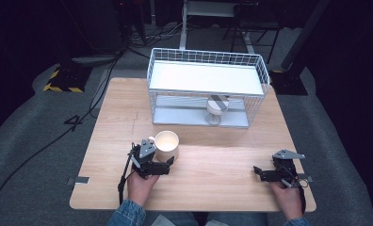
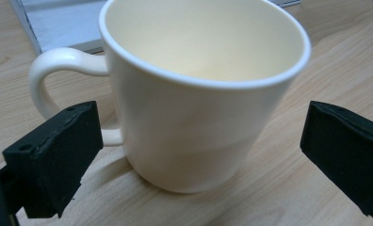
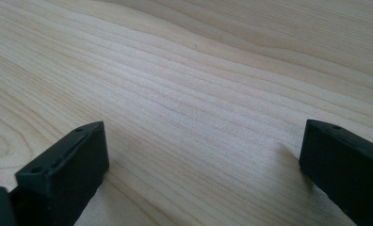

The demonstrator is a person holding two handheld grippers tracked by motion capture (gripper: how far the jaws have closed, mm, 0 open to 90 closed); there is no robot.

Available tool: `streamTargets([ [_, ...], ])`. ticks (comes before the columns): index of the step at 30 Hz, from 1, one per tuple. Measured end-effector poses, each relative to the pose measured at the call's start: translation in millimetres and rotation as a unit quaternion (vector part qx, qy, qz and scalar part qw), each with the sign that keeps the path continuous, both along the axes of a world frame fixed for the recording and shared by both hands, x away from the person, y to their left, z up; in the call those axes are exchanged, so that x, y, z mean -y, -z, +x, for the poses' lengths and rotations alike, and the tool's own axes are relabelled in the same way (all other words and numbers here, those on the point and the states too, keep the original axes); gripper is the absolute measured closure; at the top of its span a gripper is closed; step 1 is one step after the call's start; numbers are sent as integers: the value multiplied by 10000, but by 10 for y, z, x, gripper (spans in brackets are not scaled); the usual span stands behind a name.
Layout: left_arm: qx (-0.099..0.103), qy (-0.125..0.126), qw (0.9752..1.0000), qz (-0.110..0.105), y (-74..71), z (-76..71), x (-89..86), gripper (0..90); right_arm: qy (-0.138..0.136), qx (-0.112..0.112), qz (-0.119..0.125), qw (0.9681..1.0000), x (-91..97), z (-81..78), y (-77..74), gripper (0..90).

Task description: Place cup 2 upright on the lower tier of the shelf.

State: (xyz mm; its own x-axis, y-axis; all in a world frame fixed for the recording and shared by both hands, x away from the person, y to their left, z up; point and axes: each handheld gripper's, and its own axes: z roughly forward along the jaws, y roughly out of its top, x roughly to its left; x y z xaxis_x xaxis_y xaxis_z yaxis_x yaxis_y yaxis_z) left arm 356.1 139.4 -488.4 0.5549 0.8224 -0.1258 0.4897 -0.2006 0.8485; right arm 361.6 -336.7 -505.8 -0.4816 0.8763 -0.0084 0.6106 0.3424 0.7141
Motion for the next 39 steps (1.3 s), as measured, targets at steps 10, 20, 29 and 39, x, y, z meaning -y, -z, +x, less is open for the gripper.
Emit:
streamTargets([
  [10,131,-265,9996,-42,39,142,121,3,5,2,-5,10000,0,0,0,20],
  [20,102,-256,9996,-75,53,258,205,44,0,0,1,10000,0,0,0,20],
  [29,120,-244,9996,-22,49,254,199,65,-1,0,0,10000,0,0,0,20],
  [39,303,-283,9990,144,5,205,199,81,-1,-1,0,10000,0,0,0,20],
])
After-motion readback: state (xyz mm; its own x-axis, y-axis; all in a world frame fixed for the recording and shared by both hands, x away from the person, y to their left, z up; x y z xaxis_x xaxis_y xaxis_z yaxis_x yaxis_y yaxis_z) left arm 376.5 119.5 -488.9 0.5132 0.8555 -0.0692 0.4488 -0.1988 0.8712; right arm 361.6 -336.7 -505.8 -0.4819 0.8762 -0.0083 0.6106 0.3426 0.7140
